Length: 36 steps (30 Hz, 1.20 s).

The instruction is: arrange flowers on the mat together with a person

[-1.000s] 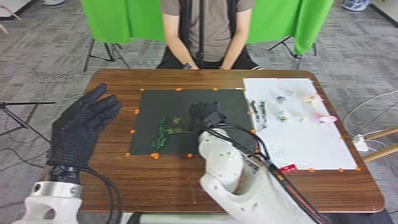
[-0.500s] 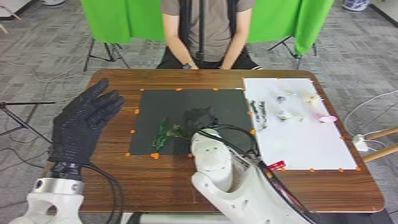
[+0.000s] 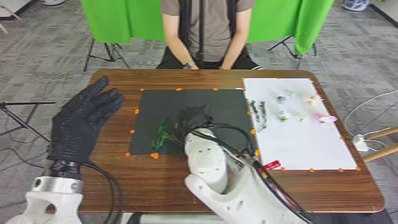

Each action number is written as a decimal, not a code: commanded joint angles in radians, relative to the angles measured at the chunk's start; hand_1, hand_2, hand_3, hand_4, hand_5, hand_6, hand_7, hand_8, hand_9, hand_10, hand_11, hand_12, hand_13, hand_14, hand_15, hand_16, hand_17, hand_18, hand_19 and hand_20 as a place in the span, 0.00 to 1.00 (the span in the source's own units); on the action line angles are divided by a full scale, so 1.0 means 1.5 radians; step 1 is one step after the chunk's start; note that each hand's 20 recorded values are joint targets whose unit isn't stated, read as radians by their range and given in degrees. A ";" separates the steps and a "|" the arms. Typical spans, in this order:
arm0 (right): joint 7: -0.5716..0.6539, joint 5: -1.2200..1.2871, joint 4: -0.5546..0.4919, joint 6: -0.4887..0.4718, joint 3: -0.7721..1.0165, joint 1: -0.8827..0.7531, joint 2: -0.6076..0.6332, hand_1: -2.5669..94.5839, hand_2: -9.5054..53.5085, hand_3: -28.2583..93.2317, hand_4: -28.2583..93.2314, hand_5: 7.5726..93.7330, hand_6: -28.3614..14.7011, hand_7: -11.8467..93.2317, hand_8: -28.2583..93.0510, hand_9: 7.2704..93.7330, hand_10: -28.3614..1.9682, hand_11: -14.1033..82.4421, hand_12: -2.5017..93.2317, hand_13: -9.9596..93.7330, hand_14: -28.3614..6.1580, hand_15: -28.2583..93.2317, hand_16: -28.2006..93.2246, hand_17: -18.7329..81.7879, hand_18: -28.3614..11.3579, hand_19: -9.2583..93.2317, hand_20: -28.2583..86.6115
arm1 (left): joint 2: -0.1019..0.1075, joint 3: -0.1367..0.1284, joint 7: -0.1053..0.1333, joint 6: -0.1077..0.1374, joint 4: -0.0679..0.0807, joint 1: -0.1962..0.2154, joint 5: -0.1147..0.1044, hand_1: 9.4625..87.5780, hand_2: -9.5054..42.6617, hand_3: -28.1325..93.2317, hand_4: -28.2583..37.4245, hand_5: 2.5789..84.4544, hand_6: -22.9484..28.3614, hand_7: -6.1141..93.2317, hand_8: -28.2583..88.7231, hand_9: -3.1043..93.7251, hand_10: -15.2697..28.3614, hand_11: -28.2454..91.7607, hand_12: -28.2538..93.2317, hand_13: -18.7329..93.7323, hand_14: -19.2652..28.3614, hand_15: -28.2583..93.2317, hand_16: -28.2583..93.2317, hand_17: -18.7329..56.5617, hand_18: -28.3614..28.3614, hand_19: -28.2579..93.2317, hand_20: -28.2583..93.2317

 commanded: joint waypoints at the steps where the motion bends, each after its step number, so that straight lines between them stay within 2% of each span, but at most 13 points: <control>1: 0.009 0.006 -0.034 -0.010 0.013 0.018 -0.001 0.38 0.03 0.83 0.00 1.00 0.69 0.39 0.08 1.00 0.46 0.47 0.16 0.87 0.46 0.53 0.35 0.39 0.24 0.81 0.23 | 0.027 -0.004 0.022 0.019 -0.001 0.008 -0.015 0.18 0.34 0.88 0.06 0.45 0.66 0.18 0.16 0.39 0.83 0.42 0.30 0.40 0.86 0.47 0.17 0.13 0.86 0.66 0.24; 5: -0.004 -0.002 -0.050 -0.006 0.032 0.003 -0.003 0.37 0.03 0.83 0.00 1.00 0.68 0.37 0.09 1.00 0.45 0.46 0.16 0.87 0.46 0.53 0.35 0.39 0.24 0.81 0.22 | 0.030 -0.003 0.026 0.021 -0.001 0.003 -0.016 0.18 0.34 0.88 0.06 0.45 0.66 0.18 0.16 0.39 0.83 0.42 0.30 0.40 0.86 0.47 0.17 0.13 0.86 0.66 0.24; 9: -0.012 0.025 -0.089 0.047 0.051 -0.001 0.018 0.36 0.05 0.83 0.00 1.00 0.69 0.37 0.09 1.00 0.45 0.46 0.16 0.86 0.45 0.53 0.34 0.39 0.24 0.81 0.22 | 0.047 -0.007 0.052 0.028 -0.002 0.002 -0.024 0.18 0.34 0.88 0.06 0.45 0.66 0.18 0.16 0.39 0.83 0.42 0.30 0.40 0.86 0.47 0.17 0.13 0.86 0.66 0.24; 12: -0.004 0.087 -0.137 0.099 0.082 -0.016 0.053 0.35 0.07 0.83 0.00 1.00 0.69 0.35 0.09 1.00 0.46 0.44 0.16 0.86 0.45 0.54 0.34 0.39 0.24 0.81 0.22 | 0.043 -0.007 0.044 0.019 -0.001 -0.005 -0.020 0.18 0.34 0.88 0.06 0.45 0.66 0.18 0.16 0.39 0.83 0.42 0.30 0.40 0.86 0.47 0.17 0.13 0.86 0.66 0.24; 14: 0.009 0.152 -0.177 0.128 0.118 -0.036 0.070 0.34 0.09 0.83 0.00 1.00 0.68 0.30 0.10 1.00 0.46 0.40 0.18 0.85 0.44 0.54 0.34 0.38 0.25 0.80 0.22 | 0.042 -0.009 0.028 0.010 -0.002 -0.007 -0.006 0.18 0.34 0.88 0.06 0.45 0.66 0.18 0.16 0.39 0.83 0.42 0.30 0.40 0.87 0.48 0.17 0.13 0.86 0.66 0.24; 16: 0.009 0.210 -0.213 0.167 0.160 -0.063 0.086 0.33 0.12 0.83 0.00 0.98 0.67 0.26 0.11 0.99 0.46 0.37 0.18 0.84 0.42 0.54 0.34 0.38 0.25 0.80 0.23 | 0.037 -0.008 0.014 -0.005 -0.001 -0.009 0.006 0.18 0.35 0.88 0.05 0.45 0.66 0.18 0.16 0.39 0.83 0.42 0.30 0.41 0.93 0.54 0.17 0.13 0.87 0.68 0.25; 20: -0.002 0.389 -0.280 0.231 0.270 -0.142 0.111 0.31 0.17 0.83 0.00 0.94 0.65 0.24 0.12 0.96 0.44 0.36 0.18 0.81 0.39 0.54 0.33 0.36 0.25 0.78 0.23 | -0.001 -0.010 -0.036 -0.032 -0.002 -0.010 0.051 0.18 0.35 0.87 0.05 0.44 0.66 0.18 0.16 0.39 0.83 0.42 0.30 0.41 0.99 0.62 0.15 0.14 0.88 0.69 0.26; 23: 0.002 0.545 -0.321 0.268 0.371 -0.217 0.109 0.28 0.22 0.84 0.00 0.90 0.63 0.23 0.12 0.93 0.42 0.35 0.18 0.77 0.37 0.53 0.33 0.35 0.27 0.76 0.23 | -0.018 -0.021 -0.046 -0.036 -0.004 0.006 0.087 0.18 0.35 0.87 0.04 0.44 0.65 0.18 0.16 0.39 0.83 0.42 0.30 0.41 0.99 0.62 0.15 0.14 0.89 0.70 0.26; 24: -0.021 0.619 -0.331 0.258 0.421 -0.251 0.098 0.28 0.23 0.84 0.00 0.89 0.62 0.22 0.12 0.91 0.40 0.34 0.17 0.76 0.36 0.53 0.33 0.34 0.27 0.75 0.24 | -0.023 -0.025 -0.043 -0.039 -0.003 0.010 0.090 0.17 0.35 0.87 0.04 0.44 0.64 0.18 0.16 0.39 0.83 0.42 0.30 0.41 0.99 0.63 0.15 0.14 0.89 0.70 0.26; 27: -0.041 0.829 -0.346 0.268 0.539 -0.331 0.063 0.26 0.24 0.85 0.00 0.83 0.60 0.22 0.13 0.84 0.37 0.32 0.16 0.71 0.30 0.53 0.32 0.31 0.27 0.71 0.25 | -0.028 -0.028 -0.007 -0.022 -0.001 0.038 0.074 0.15 0.36 0.86 0.02 0.42 0.62 0.17 0.16 0.39 0.81 0.42 0.30 0.41 0.99 0.63 0.15 0.14 0.90 0.70 0.26; 31: -0.108 1.047 -0.344 0.247 0.652 -0.427 0.019 0.24 0.28 0.87 0.00 0.72 0.56 0.22 0.13 0.72 0.32 0.30 0.14 0.63 0.23 0.52 0.32 0.27 0.27 0.64 0.29 | -0.040 -0.030 0.027 -0.001 0.003 0.075 0.064 0.13 0.36 0.86 0.01 0.41 0.60 0.17 0.16 0.39 0.80 0.41 0.31 0.41 0.99 0.64 0.15 0.14 0.90 0.70 0.26; 33: -0.131 1.112 -0.341 0.214 0.690 -0.458 -0.002 0.23 0.28 0.87 0.00 0.67 0.55 0.22 0.13 0.66 0.31 0.29 0.14 0.60 0.21 0.51 0.31 0.26 0.27 0.62 0.30 | -0.057 -0.033 0.042 -0.005 0.007 0.089 0.065 0.12 0.36 0.86 0.00 0.40 0.59 0.17 0.16 0.39 0.79 0.41 0.31 0.41 0.99 0.64 0.15 0.14 0.90 0.70 0.27; 36: -0.160 1.149 -0.341 0.179 0.721 -0.491 -0.024 0.22 0.29 0.88 0.00 0.59 0.56 0.21 0.13 0.58 0.31 0.27 0.13 0.55 0.18 0.49 0.31 0.24 0.26 0.59 0.31 | -0.062 -0.034 0.067 0.004 0.013 0.109 0.057 0.11 0.35 0.86 0.00 0.39 0.57 0.17 0.16 0.40 0.78 0.41 0.31 0.41 0.98 0.63 0.14 0.13 0.89 0.69 0.27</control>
